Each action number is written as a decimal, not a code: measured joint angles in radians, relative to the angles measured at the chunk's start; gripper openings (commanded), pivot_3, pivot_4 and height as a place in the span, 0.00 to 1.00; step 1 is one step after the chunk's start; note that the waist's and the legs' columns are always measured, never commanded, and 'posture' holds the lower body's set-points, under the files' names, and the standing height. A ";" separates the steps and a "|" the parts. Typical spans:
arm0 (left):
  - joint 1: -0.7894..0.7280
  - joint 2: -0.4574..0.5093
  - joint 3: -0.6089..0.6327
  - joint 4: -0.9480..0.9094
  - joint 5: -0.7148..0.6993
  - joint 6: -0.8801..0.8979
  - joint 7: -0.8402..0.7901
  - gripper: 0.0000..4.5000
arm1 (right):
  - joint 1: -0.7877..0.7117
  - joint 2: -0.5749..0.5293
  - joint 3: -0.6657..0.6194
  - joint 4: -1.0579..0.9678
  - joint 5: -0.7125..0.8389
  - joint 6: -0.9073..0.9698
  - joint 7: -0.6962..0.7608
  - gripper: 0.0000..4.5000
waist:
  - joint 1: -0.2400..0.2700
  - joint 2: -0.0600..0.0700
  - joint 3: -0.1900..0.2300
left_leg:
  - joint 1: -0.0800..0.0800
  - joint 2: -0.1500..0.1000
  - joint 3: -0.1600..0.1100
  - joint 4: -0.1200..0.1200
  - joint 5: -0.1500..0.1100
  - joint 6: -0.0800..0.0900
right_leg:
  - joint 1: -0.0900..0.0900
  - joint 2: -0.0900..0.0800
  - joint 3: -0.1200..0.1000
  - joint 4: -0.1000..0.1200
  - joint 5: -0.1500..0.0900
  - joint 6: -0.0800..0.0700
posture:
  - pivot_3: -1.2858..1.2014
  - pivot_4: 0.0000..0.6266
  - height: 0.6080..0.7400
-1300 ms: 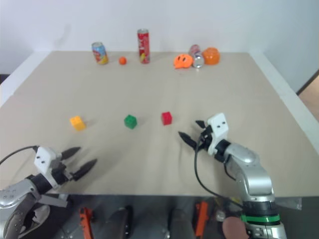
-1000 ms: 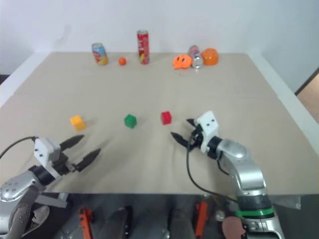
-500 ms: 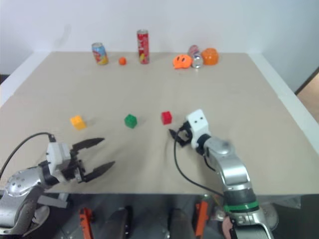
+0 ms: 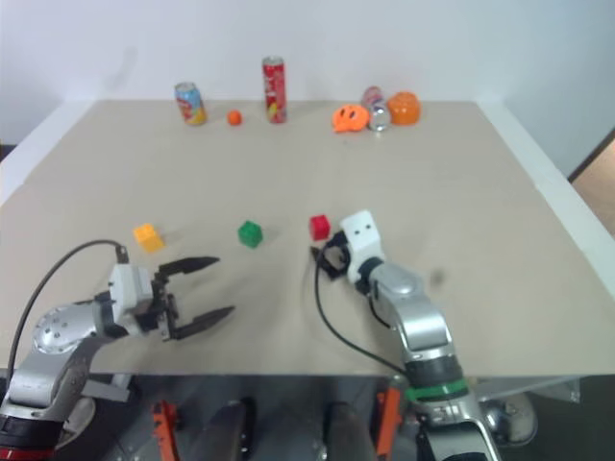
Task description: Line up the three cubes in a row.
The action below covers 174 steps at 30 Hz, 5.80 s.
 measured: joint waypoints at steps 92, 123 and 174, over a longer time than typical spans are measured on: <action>0.436 0.082 0.283 -0.227 -0.131 -0.007 -0.011 1.00 | -0.348 -0.229 0.185 0.695 0.002 -0.762 1.134 0.26 | -0.023 -0.004 0.002 | 0.006 0.006 0.004 0.000 -0.004 -0.005 | -0.001 0.006 0.005 0.000 -0.002 -0.004 | 0.52 0.24 1.00; 0.334 0.083 0.244 -0.158 -0.120 -0.007 0.024 1.00 | -0.435 -0.234 0.186 0.812 -0.047 -0.769 1.157 0.66 | -0.023 -0.004 0.002 | 0.009 0.007 0.004 0.000 -0.004 -0.006 | -0.001 0.009 0.008 0.002 -0.001 -0.005 | 0.52 0.24 1.00; -0.255 -0.154 -0.083 0.157 0.166 0.485 0.588 1.00 | 0.023 -0.317 -0.142 -0.228 0.399 -0.012 0.609 1.00 | 0.003 -0.006 0.002 | 0.010 0.006 0.002 0.004 -0.005 -0.006 | 0.002 0.013 0.013 0.004 0.001 -0.003 | 0.52 0.24 1.00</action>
